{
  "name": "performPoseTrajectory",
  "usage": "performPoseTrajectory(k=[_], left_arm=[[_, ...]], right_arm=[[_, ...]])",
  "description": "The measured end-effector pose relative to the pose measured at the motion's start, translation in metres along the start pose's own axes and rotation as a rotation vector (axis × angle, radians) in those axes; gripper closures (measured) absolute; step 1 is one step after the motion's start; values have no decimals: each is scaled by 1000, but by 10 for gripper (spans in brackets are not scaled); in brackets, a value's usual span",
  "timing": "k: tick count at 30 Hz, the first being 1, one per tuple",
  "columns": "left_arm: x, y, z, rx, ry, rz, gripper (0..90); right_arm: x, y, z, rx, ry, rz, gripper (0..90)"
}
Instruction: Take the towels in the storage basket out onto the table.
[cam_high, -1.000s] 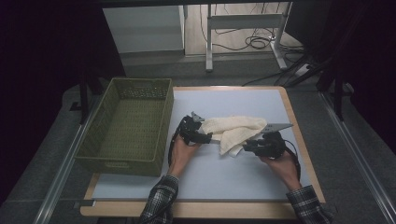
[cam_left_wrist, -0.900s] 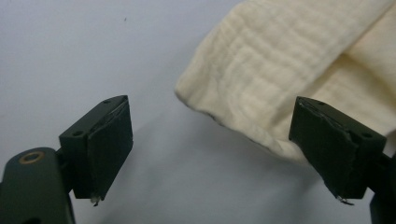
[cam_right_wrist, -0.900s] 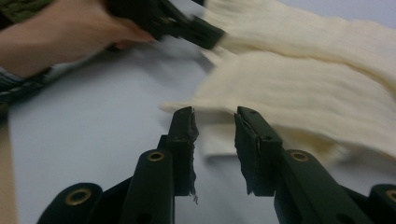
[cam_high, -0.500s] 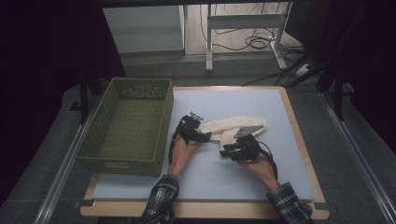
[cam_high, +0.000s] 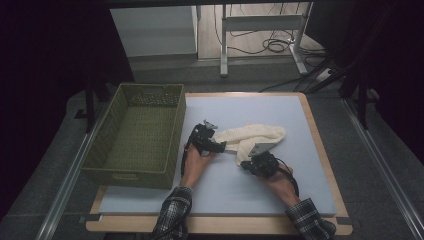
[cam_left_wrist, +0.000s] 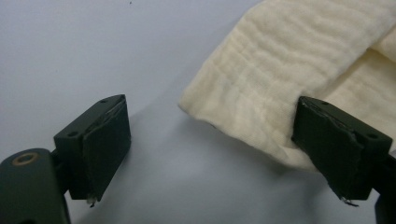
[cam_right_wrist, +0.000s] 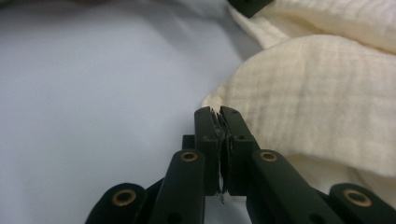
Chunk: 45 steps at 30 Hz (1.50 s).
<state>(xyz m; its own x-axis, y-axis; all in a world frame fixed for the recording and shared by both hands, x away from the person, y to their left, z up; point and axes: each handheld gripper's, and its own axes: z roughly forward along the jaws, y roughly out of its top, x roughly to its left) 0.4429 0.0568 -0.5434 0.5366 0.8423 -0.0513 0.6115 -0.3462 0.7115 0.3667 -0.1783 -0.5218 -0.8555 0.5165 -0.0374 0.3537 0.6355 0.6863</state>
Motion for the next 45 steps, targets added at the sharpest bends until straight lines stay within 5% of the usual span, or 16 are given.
performPoseTrajectory(k=[5,16,27,30,37,45], left_arm=[[0,0,0,0,1,-2,122],[0,0,0,-3,1,-6,121],[0,0,0,-1,0,-6,121],[0,0,0,-1,0,-5,121],[0,0,0,-1,0,-6,121],[0,0,0,-2,0,-7,121]], right_arm=[[-11,-9,-32,-49,-15,47,867],[-68,-56,-112,-87,-172,213,866],[-117,-101,-118,-20,-271,349,852],[-116,-103,-120,-45,-247,386,810],[-93,-73,-121,-102,-175,317,755],[-68,-34,-75,-98,-47,229,748]])
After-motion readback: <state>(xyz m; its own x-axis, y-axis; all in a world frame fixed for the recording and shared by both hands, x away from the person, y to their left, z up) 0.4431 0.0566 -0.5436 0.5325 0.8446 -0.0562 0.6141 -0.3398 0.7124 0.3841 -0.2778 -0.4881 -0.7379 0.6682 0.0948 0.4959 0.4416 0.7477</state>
